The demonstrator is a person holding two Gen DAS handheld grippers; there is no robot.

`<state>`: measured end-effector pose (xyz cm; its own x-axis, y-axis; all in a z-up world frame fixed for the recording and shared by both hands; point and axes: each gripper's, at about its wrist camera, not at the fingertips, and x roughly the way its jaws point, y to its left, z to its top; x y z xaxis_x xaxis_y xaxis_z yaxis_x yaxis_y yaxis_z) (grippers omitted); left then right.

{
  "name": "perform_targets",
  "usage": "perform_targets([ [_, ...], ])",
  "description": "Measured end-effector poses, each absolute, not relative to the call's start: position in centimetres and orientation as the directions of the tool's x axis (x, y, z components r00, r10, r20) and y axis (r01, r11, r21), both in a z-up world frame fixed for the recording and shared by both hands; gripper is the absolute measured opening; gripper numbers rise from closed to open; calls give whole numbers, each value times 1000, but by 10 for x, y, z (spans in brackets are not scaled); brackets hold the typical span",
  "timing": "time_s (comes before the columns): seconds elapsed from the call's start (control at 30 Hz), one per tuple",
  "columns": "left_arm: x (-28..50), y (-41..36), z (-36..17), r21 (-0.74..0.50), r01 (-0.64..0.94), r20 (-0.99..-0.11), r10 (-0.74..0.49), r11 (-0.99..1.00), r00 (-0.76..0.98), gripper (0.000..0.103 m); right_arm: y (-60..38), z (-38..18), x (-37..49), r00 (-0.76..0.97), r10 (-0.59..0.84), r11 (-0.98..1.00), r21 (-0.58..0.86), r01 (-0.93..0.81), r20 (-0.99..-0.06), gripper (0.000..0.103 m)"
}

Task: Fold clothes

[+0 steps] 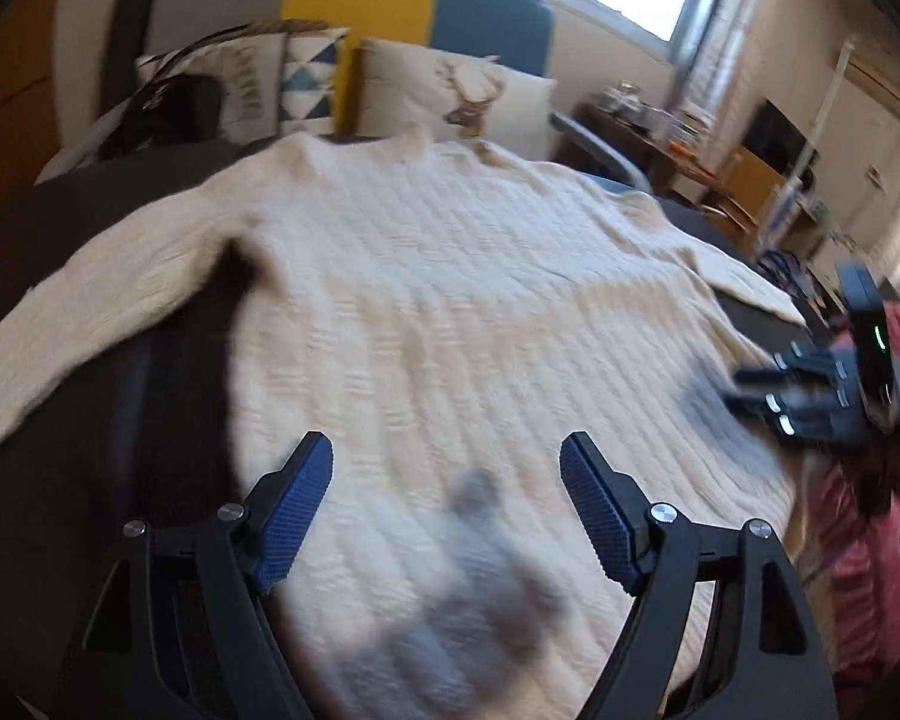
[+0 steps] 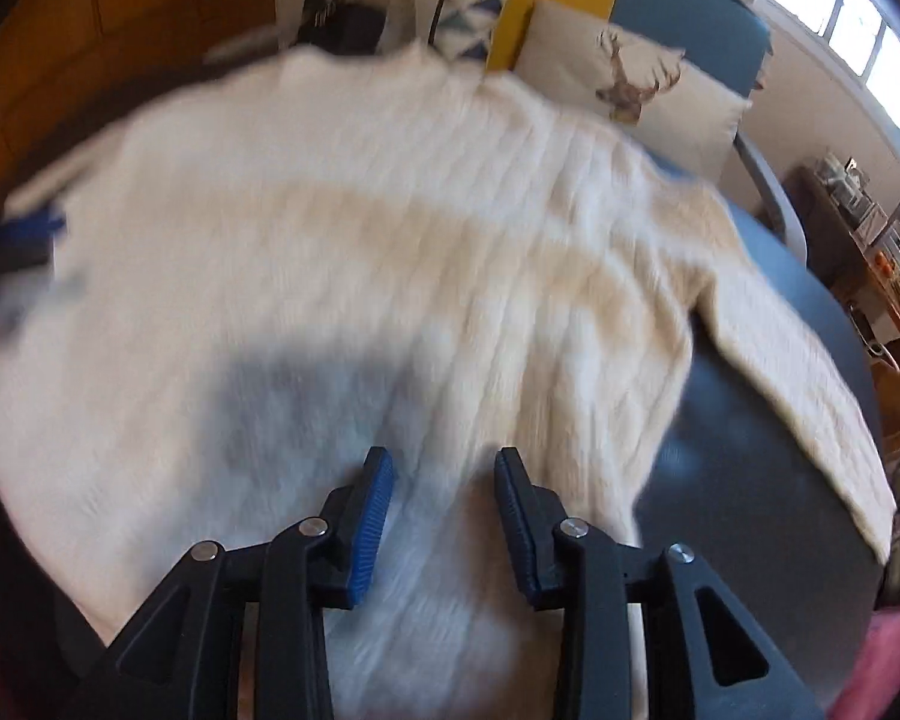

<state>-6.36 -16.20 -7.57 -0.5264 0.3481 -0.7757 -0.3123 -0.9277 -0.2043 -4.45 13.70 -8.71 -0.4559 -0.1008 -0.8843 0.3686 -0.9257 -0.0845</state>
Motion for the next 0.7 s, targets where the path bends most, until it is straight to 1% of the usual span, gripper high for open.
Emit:
perform_targets([
  [0.07,-69,-163,-87,-139,-317,-805,293,-938,-515,81,158,-83,-31,-458,-164,-946,8,323,-874,36],
  [0.13,-65,-153,-85,-19,-368,-807,231,-930,-543,81,183,-71,-16,-481,-200,-963,80,258,-854,36],
  [0.2,-63,-146,-79,41,-373,-803,191,-927,-564,81,205,-58,2,-519,-236,-968,151,201,-822,36],
  [0.23,-61,-144,-74,57,-366,-795,179,-929,-580,81,214,-53,13,-527,-274,-961,202,190,-805,36],
  [0.27,-60,-140,-67,42,-366,-781,198,-930,-592,81,223,-48,23,-535,-310,-951,253,180,-786,36],
  [0.33,-58,-131,-55,-22,-392,-752,274,-920,-600,81,234,-44,39,-523,-408,-911,374,176,-748,36],
  [0.37,-59,-123,-53,-23,-403,-748,284,-915,-600,81,235,-43,46,-515,-445,-892,415,179,-733,36],
  [0.43,-65,-108,-62,24,-415,-766,250,-909,-592,81,222,-41,54,-499,-481,-874,441,205,-721,36],
  [0.5,-74,-96,-76,61,-417,-792,210,-907,-573,81,194,-40,58,-462,-519,-855,437,280,-719,36],
  [0.57,-83,-99,-91,62,-395,-816,181,-917,-549,82,159,-44,60,-414,-551,-829,420,368,-725,36],
  [0.6,-86,-105,-94,31,-391,-809,207,-920,-551,83,142,-48,61,-390,-552,-822,402,403,-737,36],
  [0.63,-87,-110,-94,23,-385,-798,215,-923,-563,83,127,-53,59,-373,-529,-829,371,418,-762,36],
  [0.7,-90,-120,-94,58,-382,-790,192,-922,-583,84,107,-64,55,-365,-433,-869,274,412,-824,36],
])
